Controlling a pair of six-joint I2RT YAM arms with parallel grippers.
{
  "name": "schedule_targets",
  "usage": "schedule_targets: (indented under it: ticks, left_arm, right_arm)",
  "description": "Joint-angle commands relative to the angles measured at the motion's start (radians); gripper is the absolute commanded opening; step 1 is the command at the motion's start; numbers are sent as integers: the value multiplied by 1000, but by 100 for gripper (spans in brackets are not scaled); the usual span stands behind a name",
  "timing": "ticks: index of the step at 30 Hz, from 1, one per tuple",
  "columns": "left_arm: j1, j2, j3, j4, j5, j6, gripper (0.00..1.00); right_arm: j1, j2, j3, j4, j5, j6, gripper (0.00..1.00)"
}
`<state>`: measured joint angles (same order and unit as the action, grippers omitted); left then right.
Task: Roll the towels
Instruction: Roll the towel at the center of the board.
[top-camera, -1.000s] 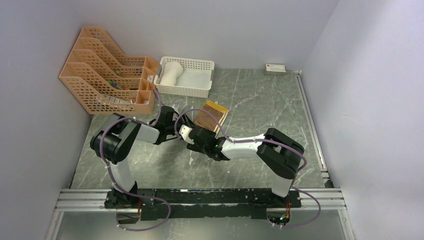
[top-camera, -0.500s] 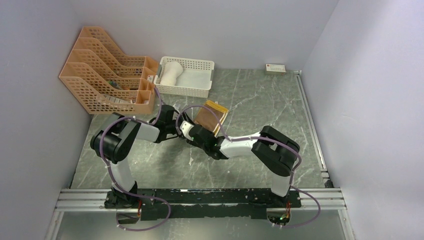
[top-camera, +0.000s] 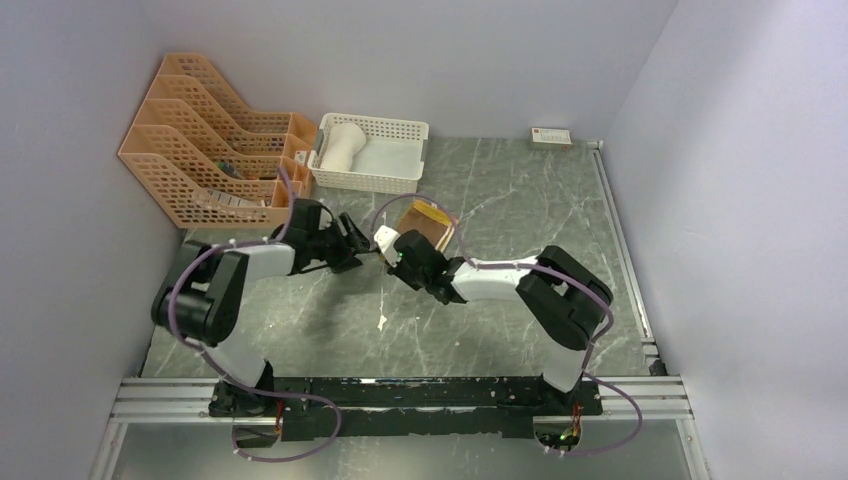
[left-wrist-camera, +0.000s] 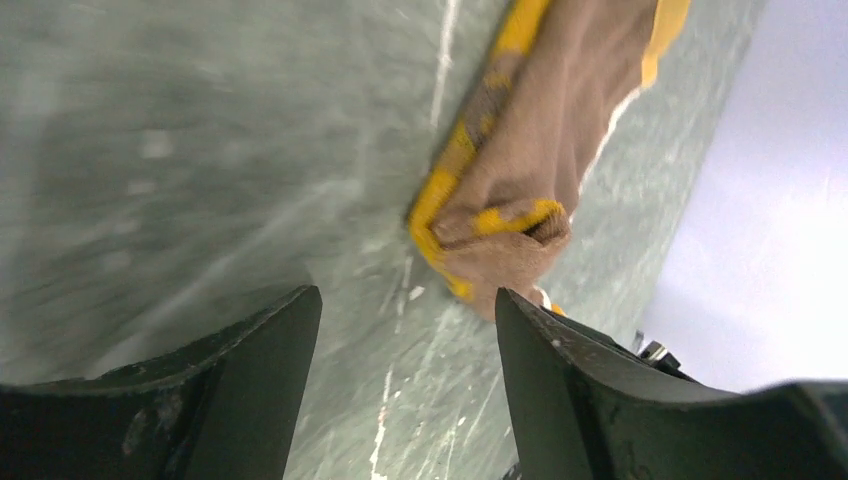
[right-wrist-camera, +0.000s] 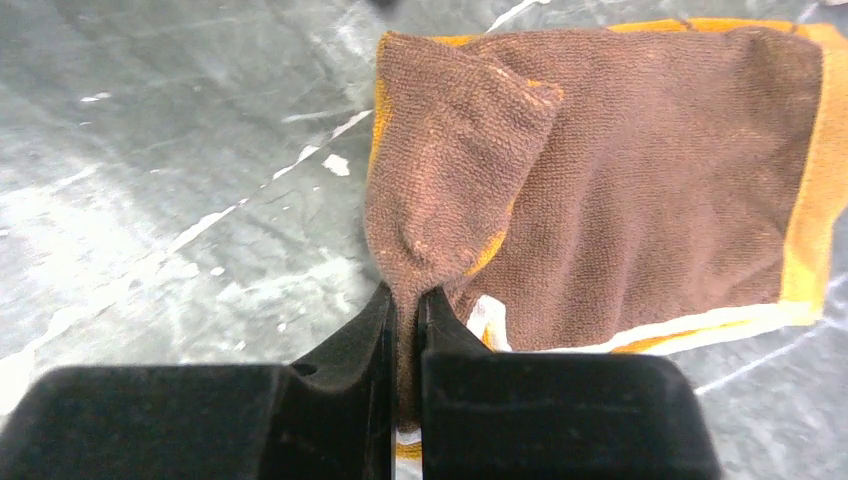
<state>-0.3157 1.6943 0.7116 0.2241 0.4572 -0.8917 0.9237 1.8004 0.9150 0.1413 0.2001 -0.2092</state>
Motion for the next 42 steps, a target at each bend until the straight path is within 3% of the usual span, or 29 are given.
schedule_targets:
  ticks: [1, 8, 17, 21, 23, 25, 34, 37, 42]
  left_arm:
    - [57, -142, 62, -283, -121, 128, 78]
    - [78, -311, 60, -359, -54, 194, 78]
    - [78, -449, -47, -425, 12, 256, 78]
    - [78, -476, -80, -416, 41, 262, 77]
    - [76, -479, -91, -401, 50, 259, 77]
    - [75, -475, -95, -393, 47, 255, 77]
    - [58, -424, -125, -263, 55, 170, 77]
    - [22, -370, -114, -224, 46, 162, 77]
    - [-78, -248, -48, -183, -21, 167, 76]
  right_arm:
    - [-30, -67, 7, -97, -254, 107, 0]
    - [-71, -86, 14, -35, -600, 316, 0]
    - [-308, -56, -111, 360, -980, 721, 0]
    - [-391, 90, -94, 505, -1122, 935, 1]
    - [-407, 163, -102, 674, -1179, 1051, 1]
    - [-408, 210, -98, 777, -1195, 1124, 2]
    - [-408, 349, -52, 916, -1216, 1247, 5]
    - [-407, 364, -46, 899, -1207, 1237, 8]
    - [-407, 346, -21, 731, -1182, 1110, 10]
